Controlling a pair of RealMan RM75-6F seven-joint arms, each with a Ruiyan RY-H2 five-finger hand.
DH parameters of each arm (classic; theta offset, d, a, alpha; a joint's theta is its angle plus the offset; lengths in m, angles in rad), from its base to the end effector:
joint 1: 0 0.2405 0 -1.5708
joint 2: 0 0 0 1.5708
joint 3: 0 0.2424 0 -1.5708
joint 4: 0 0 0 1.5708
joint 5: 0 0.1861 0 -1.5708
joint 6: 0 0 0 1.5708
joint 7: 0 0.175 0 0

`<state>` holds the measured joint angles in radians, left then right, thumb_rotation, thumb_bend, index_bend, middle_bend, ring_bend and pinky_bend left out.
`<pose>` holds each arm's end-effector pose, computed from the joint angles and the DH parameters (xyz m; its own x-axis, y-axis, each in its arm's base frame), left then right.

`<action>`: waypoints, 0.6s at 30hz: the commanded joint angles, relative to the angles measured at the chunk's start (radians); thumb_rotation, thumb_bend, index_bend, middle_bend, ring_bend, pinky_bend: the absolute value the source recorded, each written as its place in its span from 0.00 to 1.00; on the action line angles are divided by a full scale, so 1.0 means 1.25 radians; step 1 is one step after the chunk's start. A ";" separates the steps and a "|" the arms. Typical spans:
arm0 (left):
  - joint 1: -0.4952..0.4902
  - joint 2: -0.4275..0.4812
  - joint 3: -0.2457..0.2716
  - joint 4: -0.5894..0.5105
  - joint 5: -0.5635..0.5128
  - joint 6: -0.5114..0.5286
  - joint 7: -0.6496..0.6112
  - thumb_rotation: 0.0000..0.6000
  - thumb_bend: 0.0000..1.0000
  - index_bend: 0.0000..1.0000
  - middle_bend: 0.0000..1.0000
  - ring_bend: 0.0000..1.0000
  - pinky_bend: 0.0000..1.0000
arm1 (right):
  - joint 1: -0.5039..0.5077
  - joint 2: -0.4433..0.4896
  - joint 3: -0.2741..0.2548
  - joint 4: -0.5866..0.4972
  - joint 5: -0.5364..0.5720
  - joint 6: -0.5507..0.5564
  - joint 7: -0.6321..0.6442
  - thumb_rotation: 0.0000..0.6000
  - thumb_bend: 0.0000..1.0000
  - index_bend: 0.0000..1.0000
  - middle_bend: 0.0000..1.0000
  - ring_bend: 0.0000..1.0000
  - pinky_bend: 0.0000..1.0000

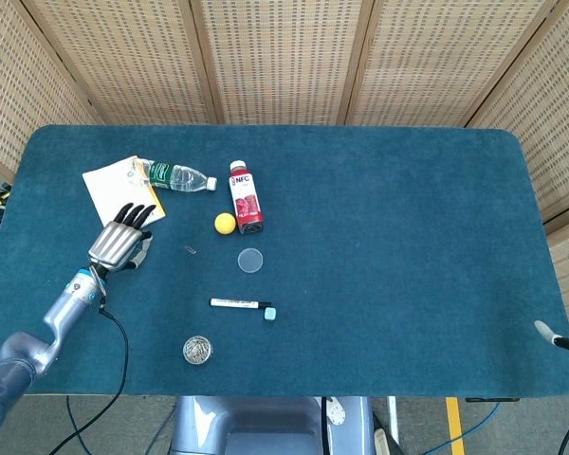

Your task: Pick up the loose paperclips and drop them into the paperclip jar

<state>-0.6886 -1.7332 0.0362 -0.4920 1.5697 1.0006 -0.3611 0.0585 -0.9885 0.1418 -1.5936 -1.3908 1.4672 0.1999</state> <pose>-0.2655 0.4030 0.0255 0.6546 0.1464 0.7416 0.7286 -0.3835 -0.5675 -0.3106 -0.2170 0.2392 0.3312 0.0931 0.9390 -0.9409 0.1079 0.3212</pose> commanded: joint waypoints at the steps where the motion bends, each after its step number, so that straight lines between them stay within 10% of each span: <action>1: 0.006 0.052 -0.002 -0.074 0.017 0.065 -0.009 1.00 0.52 0.71 0.00 0.00 0.00 | 0.000 0.001 0.000 0.000 -0.001 0.000 0.001 1.00 0.00 0.04 0.00 0.00 0.00; 18: 0.069 0.230 0.145 -0.510 0.204 0.242 0.132 1.00 0.53 0.71 0.00 0.00 0.00 | -0.002 0.004 -0.001 -0.003 -0.002 0.000 0.008 1.00 0.00 0.04 0.00 0.00 0.00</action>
<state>-0.6191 -1.4744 0.1823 -1.0812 1.7882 1.2827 -0.2299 0.0562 -0.9839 0.1404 -1.5971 -1.3931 1.4675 0.2093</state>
